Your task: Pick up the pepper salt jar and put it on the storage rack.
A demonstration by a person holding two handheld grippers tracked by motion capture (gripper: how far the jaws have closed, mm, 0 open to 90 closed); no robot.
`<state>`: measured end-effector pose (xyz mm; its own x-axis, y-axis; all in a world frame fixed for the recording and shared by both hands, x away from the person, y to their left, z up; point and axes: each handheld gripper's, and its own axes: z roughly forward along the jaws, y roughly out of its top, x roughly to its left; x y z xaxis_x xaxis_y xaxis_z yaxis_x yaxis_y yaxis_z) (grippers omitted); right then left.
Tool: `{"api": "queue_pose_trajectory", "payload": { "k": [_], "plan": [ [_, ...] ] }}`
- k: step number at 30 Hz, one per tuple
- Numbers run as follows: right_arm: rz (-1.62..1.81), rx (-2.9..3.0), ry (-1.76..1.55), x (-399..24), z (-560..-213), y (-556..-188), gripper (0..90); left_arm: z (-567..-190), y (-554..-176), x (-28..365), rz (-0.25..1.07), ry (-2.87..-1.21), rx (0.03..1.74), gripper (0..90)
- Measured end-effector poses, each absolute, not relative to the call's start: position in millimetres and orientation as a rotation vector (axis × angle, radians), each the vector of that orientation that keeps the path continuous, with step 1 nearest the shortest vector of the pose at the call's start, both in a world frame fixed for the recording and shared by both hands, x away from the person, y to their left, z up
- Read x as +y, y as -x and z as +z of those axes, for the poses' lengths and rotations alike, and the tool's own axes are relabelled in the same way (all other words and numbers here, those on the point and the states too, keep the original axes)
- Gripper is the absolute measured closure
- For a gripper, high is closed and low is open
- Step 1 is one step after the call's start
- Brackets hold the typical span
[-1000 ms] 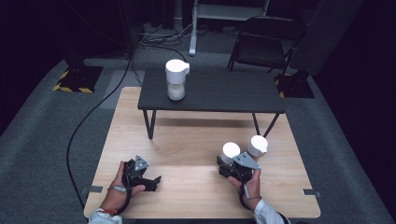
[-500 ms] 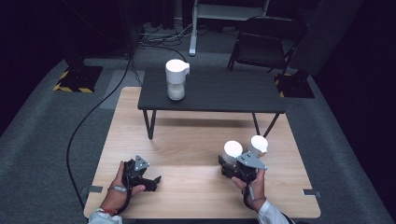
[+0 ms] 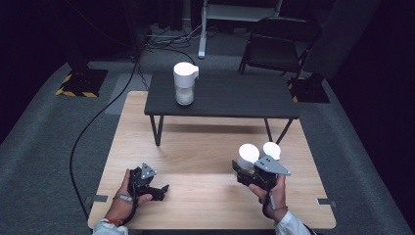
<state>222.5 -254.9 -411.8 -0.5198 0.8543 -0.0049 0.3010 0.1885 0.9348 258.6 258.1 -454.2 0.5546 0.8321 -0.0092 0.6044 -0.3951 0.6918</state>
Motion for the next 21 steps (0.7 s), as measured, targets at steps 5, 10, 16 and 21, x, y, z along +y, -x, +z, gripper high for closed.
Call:
{"api": "queue_pose_trajectory", "payload": {
  "k": [5, 10, 16, 21],
  "plan": [
    [1.322, 1.93, -1.07, -256.9, -396.8, -221.6, 30.0, -454.3, -258.6, 258.1, 0.45, -2.136, 1.149, 0.0],
    [1.34, 1.922, -1.068, -259.5, -382.3, -223.3, 30.1, -454.2, -258.6, 258.1, 0.45, -2.137, 1.149, 0.0],
    [1.352, 1.909, -1.055, -259.6, -367.7, -225.0, 30.2, -454.2, -258.7, 258.2, 0.45, -2.138, 1.148, 0.0],
    [1.374, 1.902, -1.04, -259.8, -348.0, -231.3, 30.2, -454.2, -258.7, 258.2, 0.45, -2.138, 1.148, 0.0]
  ]
}}
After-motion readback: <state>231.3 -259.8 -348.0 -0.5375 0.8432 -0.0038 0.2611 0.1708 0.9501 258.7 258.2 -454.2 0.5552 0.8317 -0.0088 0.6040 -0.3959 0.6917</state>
